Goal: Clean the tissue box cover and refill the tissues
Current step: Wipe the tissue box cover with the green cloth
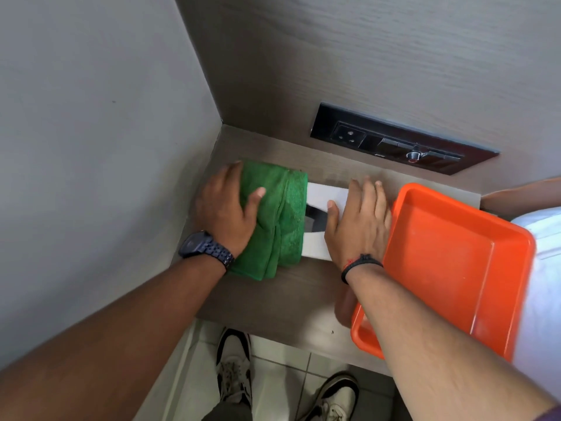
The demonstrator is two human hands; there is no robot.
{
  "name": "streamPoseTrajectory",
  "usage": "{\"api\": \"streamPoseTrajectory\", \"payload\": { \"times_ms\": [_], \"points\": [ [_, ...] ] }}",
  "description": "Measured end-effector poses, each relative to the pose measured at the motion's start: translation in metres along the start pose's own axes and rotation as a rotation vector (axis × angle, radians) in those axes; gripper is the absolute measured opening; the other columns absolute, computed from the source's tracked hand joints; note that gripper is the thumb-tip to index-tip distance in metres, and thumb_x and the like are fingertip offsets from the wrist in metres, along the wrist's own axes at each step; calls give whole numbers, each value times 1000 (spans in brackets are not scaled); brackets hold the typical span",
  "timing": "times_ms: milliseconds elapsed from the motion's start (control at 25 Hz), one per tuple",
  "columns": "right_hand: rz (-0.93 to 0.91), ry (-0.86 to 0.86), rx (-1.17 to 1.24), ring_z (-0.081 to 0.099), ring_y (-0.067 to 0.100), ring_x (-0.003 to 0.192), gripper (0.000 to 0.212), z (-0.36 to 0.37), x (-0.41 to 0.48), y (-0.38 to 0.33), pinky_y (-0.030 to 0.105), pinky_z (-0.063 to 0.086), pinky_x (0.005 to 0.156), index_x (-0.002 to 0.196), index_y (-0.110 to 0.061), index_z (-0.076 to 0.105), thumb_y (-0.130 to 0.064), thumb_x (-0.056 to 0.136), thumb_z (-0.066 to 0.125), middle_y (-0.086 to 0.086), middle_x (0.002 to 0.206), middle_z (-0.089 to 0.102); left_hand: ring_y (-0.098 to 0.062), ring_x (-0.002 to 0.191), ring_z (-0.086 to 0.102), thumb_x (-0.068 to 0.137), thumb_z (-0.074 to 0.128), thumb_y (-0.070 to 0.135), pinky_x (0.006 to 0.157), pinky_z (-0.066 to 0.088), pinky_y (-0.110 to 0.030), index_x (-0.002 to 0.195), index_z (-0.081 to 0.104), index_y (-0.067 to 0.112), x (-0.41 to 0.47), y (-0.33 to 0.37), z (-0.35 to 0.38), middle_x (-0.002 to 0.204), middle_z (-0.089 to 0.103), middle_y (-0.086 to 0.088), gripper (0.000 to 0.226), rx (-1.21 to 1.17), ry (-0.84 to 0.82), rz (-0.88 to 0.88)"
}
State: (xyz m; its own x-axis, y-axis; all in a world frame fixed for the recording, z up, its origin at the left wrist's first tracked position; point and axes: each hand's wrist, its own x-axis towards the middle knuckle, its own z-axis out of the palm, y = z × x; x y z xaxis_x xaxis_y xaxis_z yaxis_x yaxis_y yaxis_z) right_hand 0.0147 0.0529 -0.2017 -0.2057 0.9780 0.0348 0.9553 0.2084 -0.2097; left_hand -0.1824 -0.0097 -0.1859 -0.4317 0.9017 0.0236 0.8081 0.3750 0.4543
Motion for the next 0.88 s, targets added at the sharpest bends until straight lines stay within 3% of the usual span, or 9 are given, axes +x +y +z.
{"api": "streamPoseTrajectory", "payload": {
  "times_ms": [80, 120, 280, 440, 560, 680, 880],
  "points": [
    [-65, 68, 43, 56, 38, 99, 38, -10, -6, -14, 45, 42, 79, 101, -9, 62, -43, 89, 51, 17, 105, 63, -39, 105, 55, 88, 56, 46, 86, 45, -47, 125, 56, 12, -2, -8, -10, 116, 61, -17, 50, 37, 9, -147],
    [-74, -7, 82, 57, 37, 89, 42, -15, -8, -24, 42, 43, 72, 92, -9, 62, -48, 89, 49, 15, 92, 64, -37, 102, 56, 85, 62, 44, 84, 47, -47, 121, 59, 14, -2, -10, -12, 112, 63, -14, 47, 21, -28, -184],
    [114, -359, 228, 63, 30, 77, 57, -19, -7, -62, 37, 53, 66, 78, -15, 61, -71, 78, 49, 6, 76, 67, -24, 87, 64, 68, 80, 44, 78, 53, -41, 101, 66, 24, 13, -11, -14, 86, 65, 6, 41, -162, -91, -397],
    [150, -384, 294, 63, 28, 79, 47, -15, -7, -82, 39, 56, 66, 77, -18, 62, -65, 74, 60, 3, 75, 68, -20, 74, 65, 58, 83, 49, 72, 55, -37, 69, 57, 26, 22, -26, -18, 71, 64, 10, 37, -148, -204, -548],
    [159, -381, 332, 62, 29, 80, 47, -14, -15, -93, 40, 55, 65, 78, -17, 60, -65, 77, 56, 4, 75, 66, -20, 67, 61, 65, 80, 45, 60, 46, -29, 63, 53, 25, 16, -25, -22, 66, 60, 9, 34, -52, -155, -497],
    [197, -364, 482, 60, 29, 76, 55, -19, -23, -98, 39, 52, 63, 73, -16, 55, -70, 77, 47, 3, 70, 63, -20, 67, 58, 71, 77, 40, 58, 40, -27, 63, 48, 27, 8, -9, -29, 66, 56, 11, 33, -58, -113, -415],
    [205, -167, 743, 58, 36, 80, 24, -51, -16, -76, 38, 37, 61, 86, -7, 52, -29, 87, 62, 12, 80, 63, -2, 56, 51, 66, 82, 39, 47, 35, -18, 65, 52, 28, 14, 47, -49, 63, 55, 13, 32, -308, -59, -407]
  ]
}}
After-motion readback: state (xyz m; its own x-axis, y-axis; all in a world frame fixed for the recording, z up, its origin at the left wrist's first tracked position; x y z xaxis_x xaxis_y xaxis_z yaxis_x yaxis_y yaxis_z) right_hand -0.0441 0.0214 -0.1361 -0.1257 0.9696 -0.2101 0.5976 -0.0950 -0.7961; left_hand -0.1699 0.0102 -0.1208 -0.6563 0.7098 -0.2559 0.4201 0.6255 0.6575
